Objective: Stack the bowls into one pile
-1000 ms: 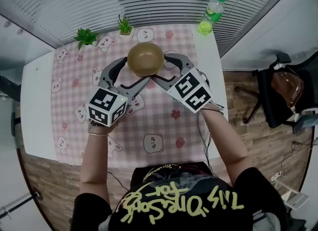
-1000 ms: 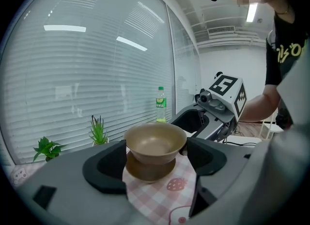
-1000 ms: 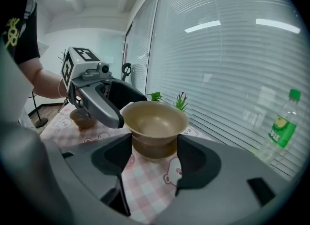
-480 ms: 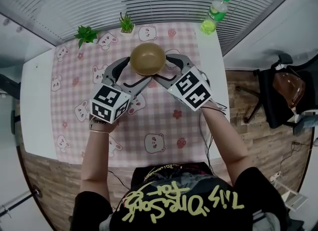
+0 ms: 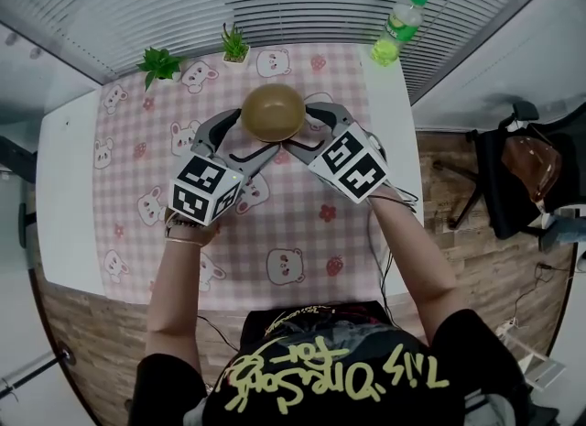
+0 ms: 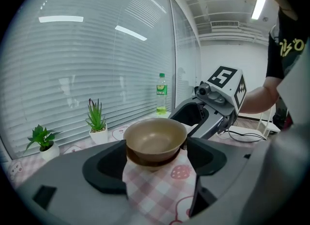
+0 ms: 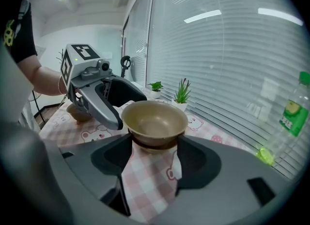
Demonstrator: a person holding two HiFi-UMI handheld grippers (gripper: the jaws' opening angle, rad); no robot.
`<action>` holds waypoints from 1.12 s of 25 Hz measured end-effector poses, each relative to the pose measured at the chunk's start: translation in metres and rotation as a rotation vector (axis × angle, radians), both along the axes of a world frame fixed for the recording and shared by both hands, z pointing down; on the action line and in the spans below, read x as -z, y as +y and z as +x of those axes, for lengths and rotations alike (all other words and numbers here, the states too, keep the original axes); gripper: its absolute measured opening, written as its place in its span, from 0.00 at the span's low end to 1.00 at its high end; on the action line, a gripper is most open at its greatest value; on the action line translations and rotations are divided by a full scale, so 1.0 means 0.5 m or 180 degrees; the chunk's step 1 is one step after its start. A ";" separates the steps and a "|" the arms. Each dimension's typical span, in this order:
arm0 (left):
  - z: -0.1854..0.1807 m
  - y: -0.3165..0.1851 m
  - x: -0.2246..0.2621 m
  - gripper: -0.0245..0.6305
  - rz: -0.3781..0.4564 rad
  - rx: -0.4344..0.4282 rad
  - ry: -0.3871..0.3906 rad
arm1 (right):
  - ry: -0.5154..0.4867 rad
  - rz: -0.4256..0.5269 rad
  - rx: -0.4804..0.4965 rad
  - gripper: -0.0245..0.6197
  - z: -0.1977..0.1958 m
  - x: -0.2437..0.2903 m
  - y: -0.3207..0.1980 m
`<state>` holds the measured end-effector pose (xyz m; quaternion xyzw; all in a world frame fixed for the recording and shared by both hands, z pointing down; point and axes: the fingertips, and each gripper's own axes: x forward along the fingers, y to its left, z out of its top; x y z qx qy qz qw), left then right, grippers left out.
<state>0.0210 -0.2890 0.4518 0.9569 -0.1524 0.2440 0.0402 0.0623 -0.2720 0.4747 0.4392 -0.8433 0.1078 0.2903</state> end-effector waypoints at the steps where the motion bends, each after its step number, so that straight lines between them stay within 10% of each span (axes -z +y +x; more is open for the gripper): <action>1: 0.000 0.001 -0.003 0.63 -0.0002 -0.0004 -0.0017 | -0.0001 -0.0018 0.0005 0.50 0.000 -0.002 0.001; 28: -0.003 0.007 -0.028 0.63 -0.0067 -0.0004 -0.0205 | 0.0115 -0.0148 0.0044 0.50 -0.004 -0.023 0.017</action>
